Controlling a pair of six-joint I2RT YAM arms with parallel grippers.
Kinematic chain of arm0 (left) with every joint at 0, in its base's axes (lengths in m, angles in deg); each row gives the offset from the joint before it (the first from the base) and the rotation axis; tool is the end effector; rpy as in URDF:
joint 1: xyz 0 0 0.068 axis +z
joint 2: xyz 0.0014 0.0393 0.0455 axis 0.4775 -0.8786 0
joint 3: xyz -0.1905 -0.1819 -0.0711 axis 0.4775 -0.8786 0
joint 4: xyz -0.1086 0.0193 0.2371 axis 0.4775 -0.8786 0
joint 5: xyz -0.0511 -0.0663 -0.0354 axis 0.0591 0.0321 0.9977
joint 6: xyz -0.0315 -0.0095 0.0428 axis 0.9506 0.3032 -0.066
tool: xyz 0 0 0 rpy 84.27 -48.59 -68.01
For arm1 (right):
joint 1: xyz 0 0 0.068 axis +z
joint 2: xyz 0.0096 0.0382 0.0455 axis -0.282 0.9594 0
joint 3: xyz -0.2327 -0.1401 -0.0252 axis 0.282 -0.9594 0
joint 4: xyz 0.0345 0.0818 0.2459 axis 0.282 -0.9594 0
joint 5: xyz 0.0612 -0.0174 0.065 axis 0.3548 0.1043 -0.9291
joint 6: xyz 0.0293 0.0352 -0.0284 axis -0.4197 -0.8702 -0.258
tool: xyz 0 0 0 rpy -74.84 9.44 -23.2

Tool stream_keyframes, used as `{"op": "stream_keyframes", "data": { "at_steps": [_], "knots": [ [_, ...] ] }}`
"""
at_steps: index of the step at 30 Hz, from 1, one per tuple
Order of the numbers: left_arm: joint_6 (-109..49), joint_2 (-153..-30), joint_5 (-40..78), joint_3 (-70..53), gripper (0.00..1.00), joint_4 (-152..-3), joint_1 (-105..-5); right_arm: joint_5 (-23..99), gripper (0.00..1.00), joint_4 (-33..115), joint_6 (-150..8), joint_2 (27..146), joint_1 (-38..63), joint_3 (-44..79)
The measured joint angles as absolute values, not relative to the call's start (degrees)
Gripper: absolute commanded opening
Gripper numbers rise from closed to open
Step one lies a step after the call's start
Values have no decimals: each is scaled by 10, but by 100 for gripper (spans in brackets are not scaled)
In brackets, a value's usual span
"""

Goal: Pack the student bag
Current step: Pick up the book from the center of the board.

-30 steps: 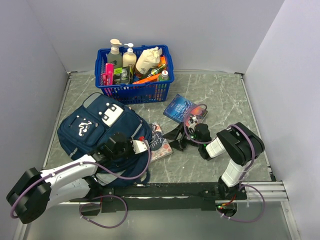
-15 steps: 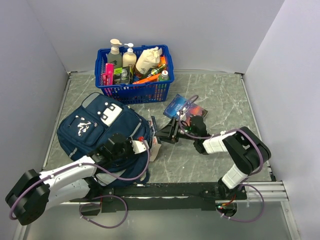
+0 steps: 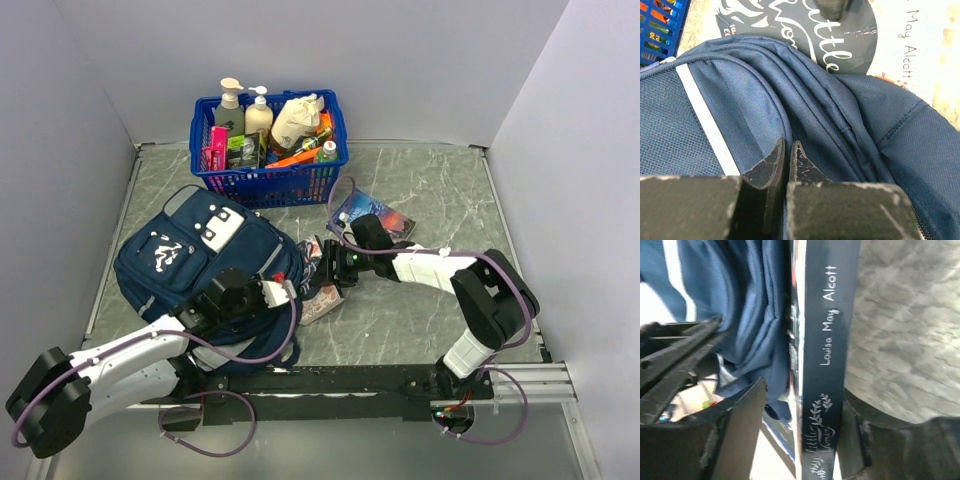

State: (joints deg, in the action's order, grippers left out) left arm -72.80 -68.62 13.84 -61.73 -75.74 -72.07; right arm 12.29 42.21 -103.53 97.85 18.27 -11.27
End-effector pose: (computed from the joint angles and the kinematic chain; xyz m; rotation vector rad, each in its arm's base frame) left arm 0.1383 -0.1340 0.1817 1.2933 1.6522 -0.1896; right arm 0.2504 0.1969 0.1700 -0.2157 2.5807 1.2544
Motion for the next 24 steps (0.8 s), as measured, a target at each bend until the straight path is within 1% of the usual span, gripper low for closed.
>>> {"op": "stream_keyframes", "data": {
  "at_steps": [1, 2, 3, 4, 7, 10, 14, 19, 21, 24],
  "knots": [
    [-728, -684, 138, -617, 1, -760, -721, 124, 34, 417, -1031, 979, 183, -111],
    [-728, -682, 138, -617, 1, -763, -721, 131, 19, 402, -1018, 979, 184, -107],
    [-728, -679, 138, -617, 1, -765, -721, 138, 7, 391, -1008, 979, 185, -105],
    [-728, -677, 138, -617, 1, -766, -721, 140, 0, 385, -1001, 979, 185, -105],
    [-726, -671, 136, -613, 1, -771, -710, 156, 0, 363, -989, 974, 185, -102],
    [-720, -670, 134, -587, 1, -779, -686, 173, 0, 329, -975, 945, 185, -102],
    [-706, -670, 127, -490, 1, -808, -647, 214, 0, 266, -950, 860, 185, -102],
    [-697, -662, 76, -335, 1, -850, -602, 272, 0, 181, -928, 740, 178, -84],
    [-697, -647, 65, -306, 1, -872, -596, 288, 0, 161, -924, 704, 173, -71],
    [-697, -618, 67, -301, 1, -906, -597, 303, 0, 140, -922, 662, 164, -54]
  ]
}}
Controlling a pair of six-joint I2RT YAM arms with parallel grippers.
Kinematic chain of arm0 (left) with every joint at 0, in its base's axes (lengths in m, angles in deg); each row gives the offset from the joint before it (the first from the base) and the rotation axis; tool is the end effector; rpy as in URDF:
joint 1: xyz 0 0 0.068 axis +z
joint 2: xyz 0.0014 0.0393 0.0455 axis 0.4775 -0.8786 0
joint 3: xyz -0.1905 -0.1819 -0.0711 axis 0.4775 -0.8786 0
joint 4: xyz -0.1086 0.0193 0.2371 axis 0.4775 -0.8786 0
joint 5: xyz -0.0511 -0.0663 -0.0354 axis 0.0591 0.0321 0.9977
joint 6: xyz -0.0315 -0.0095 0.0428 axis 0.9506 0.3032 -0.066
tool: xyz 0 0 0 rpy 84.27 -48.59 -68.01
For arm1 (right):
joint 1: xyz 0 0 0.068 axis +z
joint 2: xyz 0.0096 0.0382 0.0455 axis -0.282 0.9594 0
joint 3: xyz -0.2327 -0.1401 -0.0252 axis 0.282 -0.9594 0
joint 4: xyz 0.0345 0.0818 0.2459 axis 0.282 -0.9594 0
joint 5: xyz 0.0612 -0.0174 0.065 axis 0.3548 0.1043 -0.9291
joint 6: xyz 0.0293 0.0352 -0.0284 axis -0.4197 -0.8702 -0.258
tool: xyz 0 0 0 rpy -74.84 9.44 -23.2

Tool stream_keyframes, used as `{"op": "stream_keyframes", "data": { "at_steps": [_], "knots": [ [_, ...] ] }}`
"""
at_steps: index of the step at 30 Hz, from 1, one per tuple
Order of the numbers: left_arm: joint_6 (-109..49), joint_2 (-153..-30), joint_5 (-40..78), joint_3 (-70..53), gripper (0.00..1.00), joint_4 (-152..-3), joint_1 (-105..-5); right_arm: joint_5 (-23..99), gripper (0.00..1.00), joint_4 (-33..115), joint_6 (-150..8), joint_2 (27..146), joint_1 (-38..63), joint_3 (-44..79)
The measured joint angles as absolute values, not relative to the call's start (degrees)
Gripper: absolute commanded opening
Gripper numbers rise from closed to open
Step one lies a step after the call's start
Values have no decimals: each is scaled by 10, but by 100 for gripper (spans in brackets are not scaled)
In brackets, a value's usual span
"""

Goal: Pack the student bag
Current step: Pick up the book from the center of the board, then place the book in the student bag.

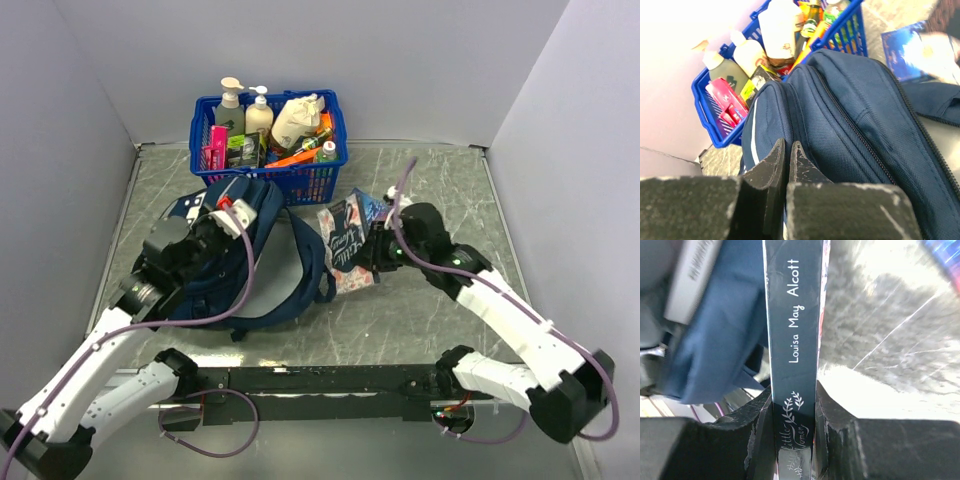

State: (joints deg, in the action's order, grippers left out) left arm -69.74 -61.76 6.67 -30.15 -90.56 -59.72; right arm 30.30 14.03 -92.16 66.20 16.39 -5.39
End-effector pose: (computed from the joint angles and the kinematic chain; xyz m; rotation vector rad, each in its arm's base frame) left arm 0.1602 -0.0941 0.3699 0.7792 1.4893 0.0155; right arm 0.1881 0.1323 0.3047 -0.2592 2.3000 0.8665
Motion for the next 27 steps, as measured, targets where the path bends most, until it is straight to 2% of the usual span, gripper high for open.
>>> {"op": "stream_keyframes", "data": {
  "at_steps": [7, 11, 15, 19, 27],
  "knots": [
    [-691, -538, 104, -331, 1, -959, -600, 335, 0, 111, -923, 580, 160, -6],
    [-675, -525, 110, -333, 1, -971, -600, 298, 0, 141, -952, 545, 159, -9],
    [-665, -523, 108, -333, 1, -969, -600, 221, 0, 218, -1006, 545, 160, -68],
    [-661, -518, 100, -333, 1, -967, -601, 165, 0, 229, -1056, 547, 160, -142],
    [-633, -507, 73, -343, 1, -932, -601, 99, 0, 272, -1114, 576, 164, -166]
  ]
}}
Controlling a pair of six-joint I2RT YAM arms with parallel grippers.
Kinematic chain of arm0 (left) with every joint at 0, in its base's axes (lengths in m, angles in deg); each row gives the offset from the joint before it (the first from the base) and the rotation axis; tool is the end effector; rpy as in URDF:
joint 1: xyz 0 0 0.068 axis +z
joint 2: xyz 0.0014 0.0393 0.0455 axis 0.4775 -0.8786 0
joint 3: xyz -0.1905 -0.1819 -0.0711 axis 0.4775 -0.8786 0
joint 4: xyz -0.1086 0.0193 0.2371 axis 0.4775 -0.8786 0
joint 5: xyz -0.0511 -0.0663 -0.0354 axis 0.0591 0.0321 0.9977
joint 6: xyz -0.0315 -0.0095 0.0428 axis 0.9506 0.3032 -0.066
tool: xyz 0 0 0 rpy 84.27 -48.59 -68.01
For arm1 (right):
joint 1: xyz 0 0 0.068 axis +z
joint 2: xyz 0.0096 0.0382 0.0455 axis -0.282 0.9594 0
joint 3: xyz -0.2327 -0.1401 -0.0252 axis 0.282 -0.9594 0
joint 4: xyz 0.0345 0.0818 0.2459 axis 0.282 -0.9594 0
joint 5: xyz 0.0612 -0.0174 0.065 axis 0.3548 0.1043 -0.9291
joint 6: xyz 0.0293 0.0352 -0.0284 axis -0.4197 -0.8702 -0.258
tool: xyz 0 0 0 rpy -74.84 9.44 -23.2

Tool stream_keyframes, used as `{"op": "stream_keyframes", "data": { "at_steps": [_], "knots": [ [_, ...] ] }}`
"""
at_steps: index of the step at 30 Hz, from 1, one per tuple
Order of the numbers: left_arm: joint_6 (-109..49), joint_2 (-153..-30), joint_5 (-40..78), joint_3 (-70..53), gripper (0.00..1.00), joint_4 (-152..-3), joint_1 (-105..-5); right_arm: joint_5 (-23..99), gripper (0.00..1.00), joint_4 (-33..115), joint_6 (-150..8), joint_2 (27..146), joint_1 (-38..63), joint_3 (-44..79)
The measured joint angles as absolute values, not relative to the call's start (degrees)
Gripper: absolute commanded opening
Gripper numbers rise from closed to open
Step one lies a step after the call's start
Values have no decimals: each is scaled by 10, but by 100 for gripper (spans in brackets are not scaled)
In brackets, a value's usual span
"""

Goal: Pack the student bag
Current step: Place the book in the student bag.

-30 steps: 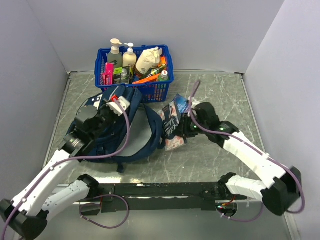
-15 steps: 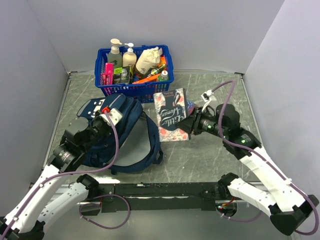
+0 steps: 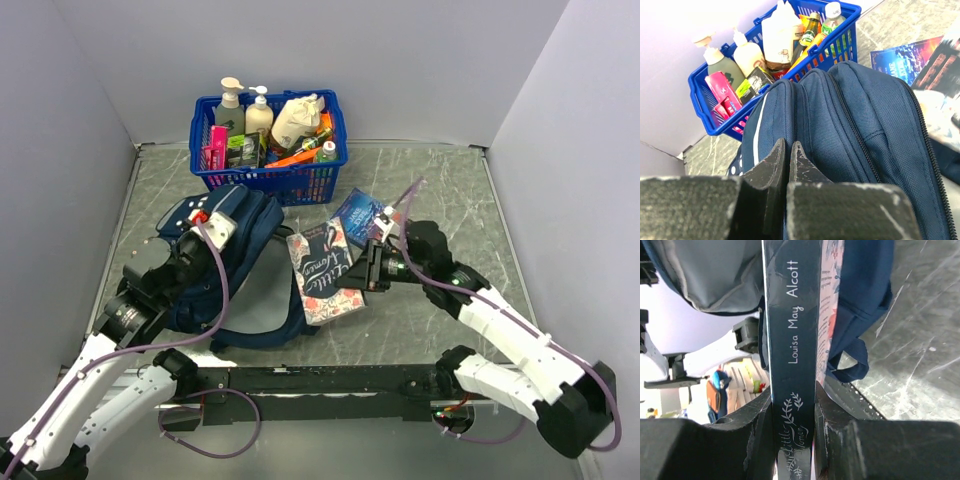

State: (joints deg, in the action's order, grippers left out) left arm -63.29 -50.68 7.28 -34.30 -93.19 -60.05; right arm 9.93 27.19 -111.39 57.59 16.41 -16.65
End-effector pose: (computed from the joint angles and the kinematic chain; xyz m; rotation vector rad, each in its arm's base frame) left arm 0.1222 -0.0724 0.3678 0.6716 1.4596 -0.0889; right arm 0.1592 0.1273 0.2905 -0.1745 2.2591 1.4523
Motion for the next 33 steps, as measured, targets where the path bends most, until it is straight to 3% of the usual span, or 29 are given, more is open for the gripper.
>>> {"op": "stream_keyframes", "data": {
  "at_steps": [13, 20, 25, 33],
  "knots": [
    [-596, -524, 113, -297, 1, -945, -600, 100, 0, 195, -1018, 729, 202, -117],
    [-588, -524, 157, -288, 1, -946, -599, 100, 0, 142, -997, 758, 210, -25],
    [-595, -517, 168, -288, 1, -943, -599, 46, 0, 229, -1046, 767, 217, 16],
    [-613, -496, 207, -316, 1, -914, -601, -43, 0, 457, -1214, 789, 234, -86]
  ]
}}
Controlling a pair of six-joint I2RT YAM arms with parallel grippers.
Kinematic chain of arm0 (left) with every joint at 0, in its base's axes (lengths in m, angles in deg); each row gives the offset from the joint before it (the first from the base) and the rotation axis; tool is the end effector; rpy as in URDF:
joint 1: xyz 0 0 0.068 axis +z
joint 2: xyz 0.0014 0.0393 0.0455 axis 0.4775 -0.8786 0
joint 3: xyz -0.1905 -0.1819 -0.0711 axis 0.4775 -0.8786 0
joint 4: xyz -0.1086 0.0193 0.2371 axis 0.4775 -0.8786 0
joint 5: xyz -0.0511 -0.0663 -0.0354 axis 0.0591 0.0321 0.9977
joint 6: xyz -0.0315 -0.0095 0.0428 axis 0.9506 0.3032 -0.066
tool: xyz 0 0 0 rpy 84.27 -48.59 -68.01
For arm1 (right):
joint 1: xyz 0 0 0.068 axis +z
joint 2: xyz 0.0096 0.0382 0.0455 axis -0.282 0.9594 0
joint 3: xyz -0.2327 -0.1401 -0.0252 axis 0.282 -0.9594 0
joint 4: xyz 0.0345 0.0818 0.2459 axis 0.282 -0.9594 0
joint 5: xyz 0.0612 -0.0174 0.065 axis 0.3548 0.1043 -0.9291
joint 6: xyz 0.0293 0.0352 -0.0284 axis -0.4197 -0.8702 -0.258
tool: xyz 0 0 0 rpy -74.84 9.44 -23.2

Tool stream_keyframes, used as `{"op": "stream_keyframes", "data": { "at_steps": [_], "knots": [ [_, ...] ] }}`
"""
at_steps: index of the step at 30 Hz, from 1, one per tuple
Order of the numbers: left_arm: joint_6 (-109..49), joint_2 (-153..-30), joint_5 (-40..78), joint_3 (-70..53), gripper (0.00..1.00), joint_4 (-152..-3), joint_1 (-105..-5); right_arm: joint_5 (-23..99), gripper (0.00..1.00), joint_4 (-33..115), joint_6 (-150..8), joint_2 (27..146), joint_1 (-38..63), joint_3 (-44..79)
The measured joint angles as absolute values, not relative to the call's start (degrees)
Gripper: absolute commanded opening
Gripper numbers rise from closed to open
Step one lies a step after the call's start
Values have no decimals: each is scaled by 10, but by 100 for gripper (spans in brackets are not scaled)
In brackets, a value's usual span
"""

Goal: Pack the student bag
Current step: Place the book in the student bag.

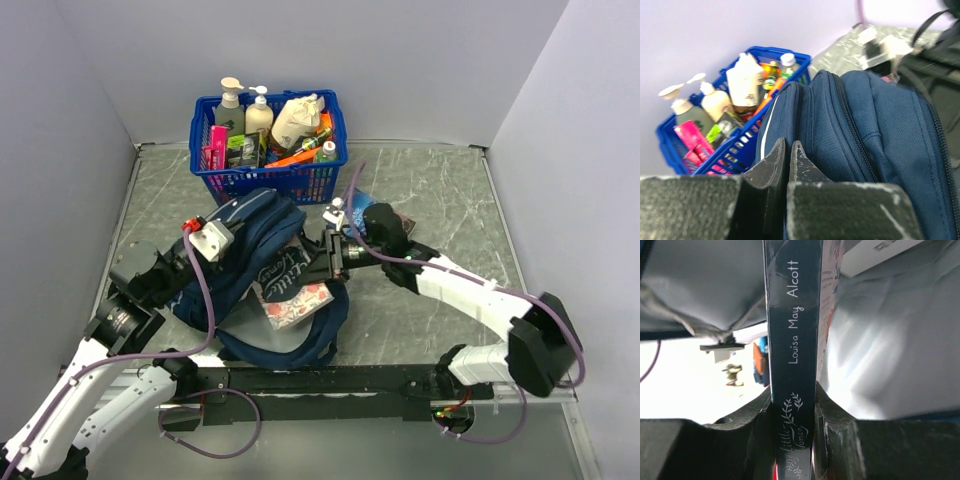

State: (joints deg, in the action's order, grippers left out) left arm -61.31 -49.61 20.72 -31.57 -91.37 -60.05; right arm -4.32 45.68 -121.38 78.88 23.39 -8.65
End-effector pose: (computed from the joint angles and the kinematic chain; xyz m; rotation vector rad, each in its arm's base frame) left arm 0.1085 -0.0738 0.3894 0.7740 1.3039 -0.3011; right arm 0.2006 0.2024 0.2876 -0.3814 2.2991 1.8445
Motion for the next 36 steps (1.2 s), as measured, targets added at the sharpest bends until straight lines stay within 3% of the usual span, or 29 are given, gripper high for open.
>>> {"op": "stream_keyframes", "data": {
  "at_steps": [15, 24, 32, 34, 36],
  "knots": [
    [-611, -495, 263, -327, 1, -919, -601, -16, 0, 677, -1402, 967, 264, -94],
    [-577, -495, 256, -330, 1, -912, -601, 120, 0, 597, -1413, 958, 278, -93],
    [-515, -496, 238, -348, 1, -879, -601, 311, 0, 553, -1419, 934, 331, -83],
    [-502, -496, 232, -355, 1, -870, -601, 339, 7, 560, -1430, 954, 340, -64],
    [-495, -497, 226, -357, 1, -865, -602, 356, 40, 578, -1439, 982, 343, -44]
  ]
}}
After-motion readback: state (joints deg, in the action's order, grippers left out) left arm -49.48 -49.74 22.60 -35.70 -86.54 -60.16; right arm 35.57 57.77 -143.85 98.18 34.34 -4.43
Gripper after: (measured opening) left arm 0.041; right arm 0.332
